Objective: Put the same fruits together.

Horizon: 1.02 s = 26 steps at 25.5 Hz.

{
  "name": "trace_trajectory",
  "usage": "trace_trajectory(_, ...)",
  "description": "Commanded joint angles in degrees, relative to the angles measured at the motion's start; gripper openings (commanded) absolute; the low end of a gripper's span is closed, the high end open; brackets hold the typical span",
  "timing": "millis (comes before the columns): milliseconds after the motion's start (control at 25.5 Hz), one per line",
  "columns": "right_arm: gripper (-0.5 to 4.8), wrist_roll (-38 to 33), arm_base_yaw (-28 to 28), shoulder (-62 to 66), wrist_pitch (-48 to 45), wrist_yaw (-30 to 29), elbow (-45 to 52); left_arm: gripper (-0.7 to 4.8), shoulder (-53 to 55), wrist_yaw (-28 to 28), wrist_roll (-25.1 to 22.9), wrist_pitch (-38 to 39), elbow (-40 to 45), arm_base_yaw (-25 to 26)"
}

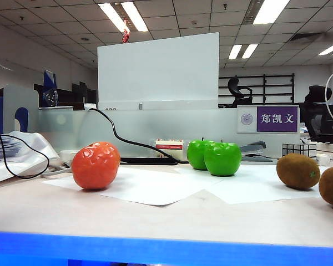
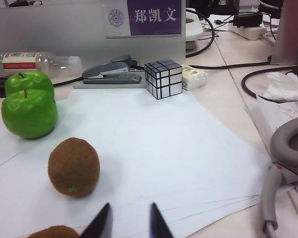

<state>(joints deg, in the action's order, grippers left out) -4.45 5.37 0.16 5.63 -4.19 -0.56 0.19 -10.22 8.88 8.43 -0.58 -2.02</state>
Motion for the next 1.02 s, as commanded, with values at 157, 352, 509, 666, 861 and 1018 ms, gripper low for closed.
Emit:
trace_trajectory(157, 0.35, 0.00, -0.02, -0.07, -0.77, -2.34, 0.11, -0.04, -0.07, -0.11, 0.13, 0.77, 0.02, -0.04)
trace_trajectory(352, -0.05, 0.70, -0.04, -0.07, -0.77, -2.43, 0.11, -0.04, -0.07, -0.13, 0.13, 0.77, 0.02, -0.04)
trace_trajectory(509, -0.05, 2.64, -0.04, -0.07, -0.77, -4.90, 0.11, -0.04, -0.07, -0.13, 0.13, 0.77, 0.02, -0.04)
trace_trajectory(666, -0.05, 4.81, -0.02, -0.07, -0.98, -5.33, 0.11, -0.04, -0.07, -0.11, 0.13, 0.77, 0.02, -0.04)
trace_trajectory(861, -0.05, 6.88, -0.02, -0.07, -3.39, -4.83, 0.11, -0.04, -0.07, -0.11, 0.13, 0.77, 0.02, -0.07)
trace_trajectory(1018, -0.05, 6.88, -0.02, -0.07, -5.66, -4.85, 0.11, -0.04, -0.07, -0.11, 0.13, 0.77, 0.02, -0.07)
